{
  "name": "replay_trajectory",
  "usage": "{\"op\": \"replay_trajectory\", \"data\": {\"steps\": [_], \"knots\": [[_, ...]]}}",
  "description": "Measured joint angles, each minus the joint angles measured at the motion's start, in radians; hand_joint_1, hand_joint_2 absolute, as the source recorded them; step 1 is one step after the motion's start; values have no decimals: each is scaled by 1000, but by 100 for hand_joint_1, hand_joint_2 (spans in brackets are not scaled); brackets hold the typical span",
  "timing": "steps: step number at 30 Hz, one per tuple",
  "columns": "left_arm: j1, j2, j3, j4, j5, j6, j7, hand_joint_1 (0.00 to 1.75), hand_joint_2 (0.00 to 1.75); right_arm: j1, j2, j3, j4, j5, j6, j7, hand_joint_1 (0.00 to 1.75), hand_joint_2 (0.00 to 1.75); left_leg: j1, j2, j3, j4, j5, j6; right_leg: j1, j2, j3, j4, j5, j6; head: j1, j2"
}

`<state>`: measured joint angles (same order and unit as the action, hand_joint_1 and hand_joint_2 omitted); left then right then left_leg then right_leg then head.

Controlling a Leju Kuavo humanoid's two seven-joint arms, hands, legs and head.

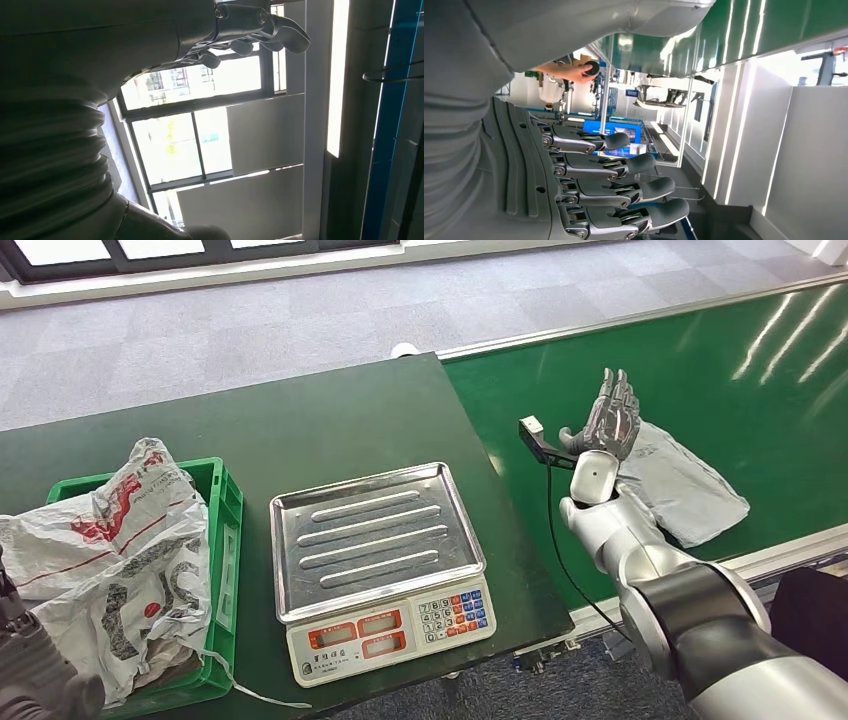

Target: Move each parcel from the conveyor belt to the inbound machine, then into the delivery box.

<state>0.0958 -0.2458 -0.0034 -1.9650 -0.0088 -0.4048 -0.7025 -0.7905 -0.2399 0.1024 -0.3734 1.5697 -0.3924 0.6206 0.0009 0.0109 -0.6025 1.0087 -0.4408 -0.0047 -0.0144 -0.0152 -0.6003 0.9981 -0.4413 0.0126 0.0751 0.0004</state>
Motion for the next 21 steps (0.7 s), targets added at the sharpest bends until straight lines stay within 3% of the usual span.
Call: {"op": "replay_trajectory", "data": {"steps": [21], "knots": [[4, -4, 16, -7, -48, 28, 0, 0, 175, -7, 42, -16, 10, 3, 58, 37, 0, 175, 0, 0, 0, 0, 0, 0, 0, 0, 0, 0, 0, 0, 0, 0]]}}
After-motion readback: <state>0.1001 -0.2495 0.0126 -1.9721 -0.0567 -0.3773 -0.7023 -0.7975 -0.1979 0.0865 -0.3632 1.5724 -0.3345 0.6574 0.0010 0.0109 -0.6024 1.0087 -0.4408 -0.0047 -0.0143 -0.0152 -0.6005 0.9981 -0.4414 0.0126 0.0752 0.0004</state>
